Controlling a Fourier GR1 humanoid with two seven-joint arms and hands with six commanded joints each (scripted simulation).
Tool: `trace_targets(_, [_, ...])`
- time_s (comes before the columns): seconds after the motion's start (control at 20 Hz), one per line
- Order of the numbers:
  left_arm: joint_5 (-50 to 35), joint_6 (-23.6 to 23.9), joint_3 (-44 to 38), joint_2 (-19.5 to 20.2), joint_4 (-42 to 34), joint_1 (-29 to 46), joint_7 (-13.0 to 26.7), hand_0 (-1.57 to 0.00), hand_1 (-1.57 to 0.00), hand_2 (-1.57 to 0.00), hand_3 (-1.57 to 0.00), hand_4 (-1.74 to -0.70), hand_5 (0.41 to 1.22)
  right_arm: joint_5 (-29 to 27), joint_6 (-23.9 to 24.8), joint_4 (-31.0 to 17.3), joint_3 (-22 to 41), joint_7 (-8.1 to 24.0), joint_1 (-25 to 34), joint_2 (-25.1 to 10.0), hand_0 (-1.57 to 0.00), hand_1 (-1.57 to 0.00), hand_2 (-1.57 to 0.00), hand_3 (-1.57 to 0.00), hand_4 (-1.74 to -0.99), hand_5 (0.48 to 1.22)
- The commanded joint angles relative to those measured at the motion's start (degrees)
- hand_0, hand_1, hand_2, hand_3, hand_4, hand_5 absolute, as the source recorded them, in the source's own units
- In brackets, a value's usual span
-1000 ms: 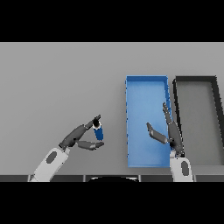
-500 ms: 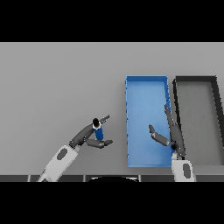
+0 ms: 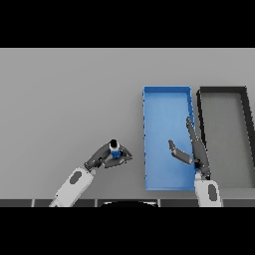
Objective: Pick up the blue pipe and place it into the blue bin.
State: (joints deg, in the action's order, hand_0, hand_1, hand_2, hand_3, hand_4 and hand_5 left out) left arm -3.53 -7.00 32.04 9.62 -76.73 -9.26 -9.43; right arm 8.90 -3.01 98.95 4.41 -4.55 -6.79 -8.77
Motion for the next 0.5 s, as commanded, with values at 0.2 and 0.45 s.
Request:
trace_targets(0.2, [1.66, 1.62, -0.64, -1.69, -3.19, -0.04, -2.50, -1.47, -1.48, -1.50, -1.49, -1.48, 1.188, -0.81, -0.15, -1.30, -0.54, -0.50, 0.54, 0.26, 0.00, 0.00, 0.00, 0.00, -1.219, 0.628])
trace_targets(0.45, [0.32, 0.57, -1.72, -2.64, -9.61, -1.74, -0.51, -1.54, -1.54, -1.55, -1.55, -1.47, 1.210, 1.14, 0.82, -1.34, -0.17, -0.06, 0.77, -0.04, 0.00, 0.00, 0.00, 0.00, -1.213, 0.639])
